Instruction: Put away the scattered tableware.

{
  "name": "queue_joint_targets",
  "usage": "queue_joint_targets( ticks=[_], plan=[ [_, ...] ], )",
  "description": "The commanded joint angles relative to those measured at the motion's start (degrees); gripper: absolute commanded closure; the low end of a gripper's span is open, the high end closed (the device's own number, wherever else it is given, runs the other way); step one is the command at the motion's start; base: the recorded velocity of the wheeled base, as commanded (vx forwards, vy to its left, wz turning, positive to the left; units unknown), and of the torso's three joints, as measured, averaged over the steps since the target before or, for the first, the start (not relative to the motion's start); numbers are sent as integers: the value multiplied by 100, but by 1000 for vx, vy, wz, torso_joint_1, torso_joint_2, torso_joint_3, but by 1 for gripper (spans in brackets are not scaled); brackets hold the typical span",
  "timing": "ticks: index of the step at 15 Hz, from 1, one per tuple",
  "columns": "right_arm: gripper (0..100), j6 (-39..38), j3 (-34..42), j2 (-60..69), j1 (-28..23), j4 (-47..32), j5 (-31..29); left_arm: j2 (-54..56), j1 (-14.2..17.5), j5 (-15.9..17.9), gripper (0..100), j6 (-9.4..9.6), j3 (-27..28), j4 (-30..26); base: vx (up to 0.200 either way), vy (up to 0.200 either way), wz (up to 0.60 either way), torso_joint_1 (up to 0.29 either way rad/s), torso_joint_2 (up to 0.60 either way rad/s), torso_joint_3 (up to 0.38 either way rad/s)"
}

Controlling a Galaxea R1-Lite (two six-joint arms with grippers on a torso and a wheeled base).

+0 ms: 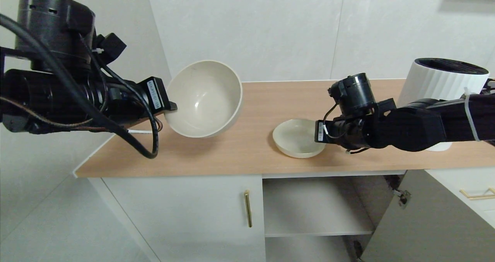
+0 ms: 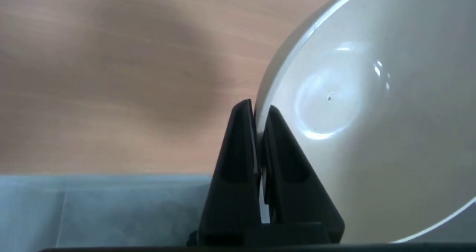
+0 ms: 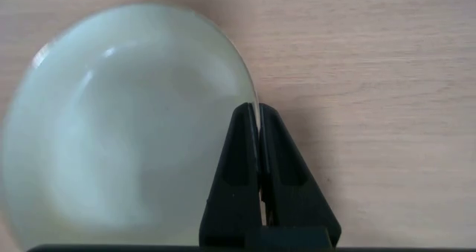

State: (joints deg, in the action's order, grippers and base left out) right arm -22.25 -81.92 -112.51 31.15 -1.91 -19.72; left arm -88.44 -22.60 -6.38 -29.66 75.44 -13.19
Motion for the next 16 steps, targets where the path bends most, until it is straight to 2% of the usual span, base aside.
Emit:
queue_joint_targets(
  ticks=[1,3,5,7,11,15,16],
  plan=[
    [100,-8,282,713,32,-55,39,178,-122,5,100,13,-187,1,0,0,0,0,0,0],
    [100,-8,458,1134,111,-222,188,336,-218,5,100,22,-293,-8,0,0,0,0,0,0],
    [100,-43,563,1776,199,-951,575,688,-403,40,100,22,-706,-17,0,0,0,0,0,0],
    [100,-553,704,2128,454,-1575,724,1048,-614,66,100,13,-1031,-17,0,0,0,0,0,0],
    [100,-904,1433,2673,559,-1602,689,1391,-675,75,100,-5,-1778,-8,0,0,0,0,0,0],
    [100,-904,1873,2752,700,-1593,452,1338,-675,101,100,13,-1998,1,-200,0,0,4,1,-1],
    [100,-904,1952,2813,709,-1593,452,1294,-675,128,100,13,-2015,1,0,0,0,0,0,0]
  ],
)
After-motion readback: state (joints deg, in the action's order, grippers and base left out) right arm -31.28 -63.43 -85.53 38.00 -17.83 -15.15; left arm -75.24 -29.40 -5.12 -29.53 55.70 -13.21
